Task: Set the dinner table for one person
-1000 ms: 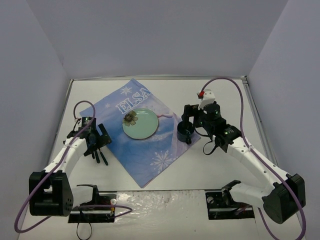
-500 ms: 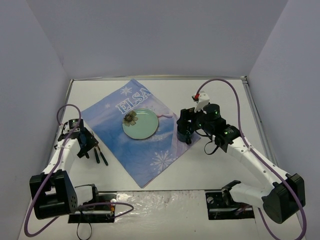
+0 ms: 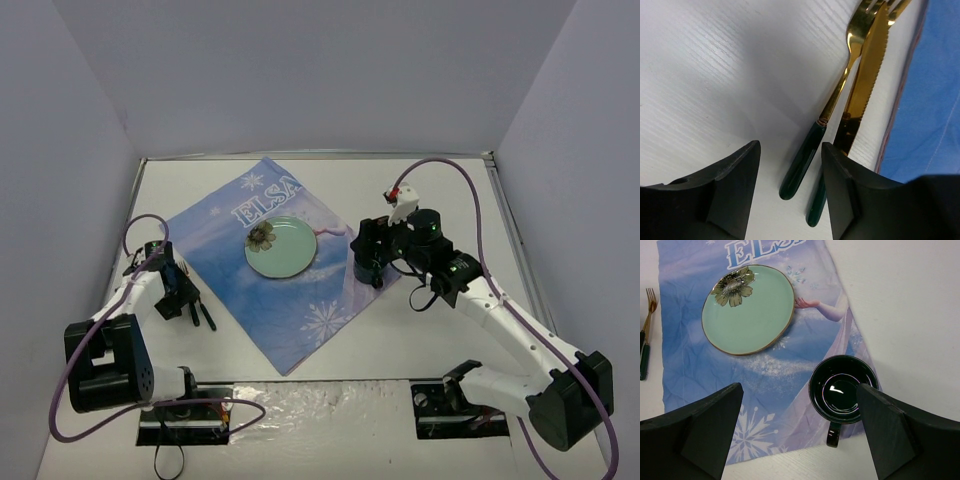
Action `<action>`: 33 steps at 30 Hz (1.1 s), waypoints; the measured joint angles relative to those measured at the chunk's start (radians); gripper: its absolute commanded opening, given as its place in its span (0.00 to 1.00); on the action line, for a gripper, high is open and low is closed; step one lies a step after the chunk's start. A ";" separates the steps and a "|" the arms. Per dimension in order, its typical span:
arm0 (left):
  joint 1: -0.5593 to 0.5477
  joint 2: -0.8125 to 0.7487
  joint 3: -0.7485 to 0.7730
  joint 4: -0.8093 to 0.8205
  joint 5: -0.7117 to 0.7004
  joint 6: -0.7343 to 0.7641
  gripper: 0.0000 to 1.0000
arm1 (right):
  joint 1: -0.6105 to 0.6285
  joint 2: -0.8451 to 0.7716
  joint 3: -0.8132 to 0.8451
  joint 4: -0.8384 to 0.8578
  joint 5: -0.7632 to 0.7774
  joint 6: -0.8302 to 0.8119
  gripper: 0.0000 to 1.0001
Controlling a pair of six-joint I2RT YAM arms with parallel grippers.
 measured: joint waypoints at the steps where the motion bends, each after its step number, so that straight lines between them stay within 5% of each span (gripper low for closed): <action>1: 0.000 0.014 0.000 0.002 0.001 0.000 0.45 | 0.001 0.000 0.000 0.001 0.000 0.000 0.93; 13: 0.000 0.084 0.035 0.026 -0.011 0.007 0.24 | 0.008 -0.010 -0.013 0.006 0.000 0.000 0.94; 19: 0.000 0.115 0.058 0.035 -0.016 0.008 0.00 | 0.014 -0.021 -0.014 0.007 0.002 -0.003 0.93; 33: 0.000 0.073 0.206 -0.194 -0.132 0.030 0.00 | 0.040 -0.021 -0.014 0.007 0.014 -0.020 0.94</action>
